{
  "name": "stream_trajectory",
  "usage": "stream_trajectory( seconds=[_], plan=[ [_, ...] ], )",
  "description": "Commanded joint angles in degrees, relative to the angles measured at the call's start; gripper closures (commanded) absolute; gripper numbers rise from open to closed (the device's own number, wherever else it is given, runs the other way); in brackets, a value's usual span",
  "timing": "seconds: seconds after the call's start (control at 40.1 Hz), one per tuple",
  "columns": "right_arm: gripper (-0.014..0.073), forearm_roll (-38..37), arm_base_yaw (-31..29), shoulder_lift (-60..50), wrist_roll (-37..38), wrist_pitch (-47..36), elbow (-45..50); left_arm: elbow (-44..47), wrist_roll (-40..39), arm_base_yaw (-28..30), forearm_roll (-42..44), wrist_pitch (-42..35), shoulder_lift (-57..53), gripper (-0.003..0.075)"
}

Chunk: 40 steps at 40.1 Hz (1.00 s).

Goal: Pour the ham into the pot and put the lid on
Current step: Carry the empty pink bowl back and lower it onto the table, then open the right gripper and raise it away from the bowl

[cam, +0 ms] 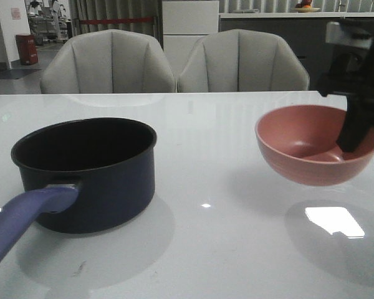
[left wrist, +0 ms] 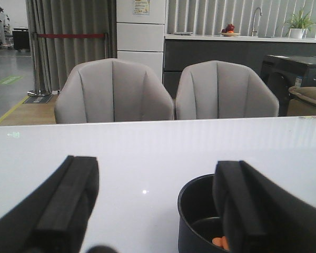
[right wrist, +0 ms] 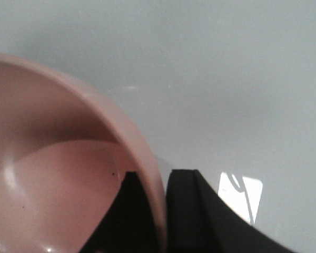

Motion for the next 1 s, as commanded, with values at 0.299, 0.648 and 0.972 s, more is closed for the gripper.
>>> stream_trajectory(
  seconds=[0.299, 0.648, 0.972],
  plan=[
    [0.0314, 0.0, 0.2, 4.4, -1.3, 0.8, -3.0, -1.6, 0.0, -0.4, -0.4, -4.1, 1.2, 0.0222],
    [0.0085, 0.0, 0.2, 0.3, -6.4, 3.8, -6.2, -1.6, 0.0, -0.4, -0.4, -4.1, 1.2, 0.0279],
    [0.0085, 0.5, 0.8, -20.6, -7.7, -10.5, 7.7, -1.6, 0.0, -0.4, -0.4, -4.4, 1.2, 0.0307]
  ],
)
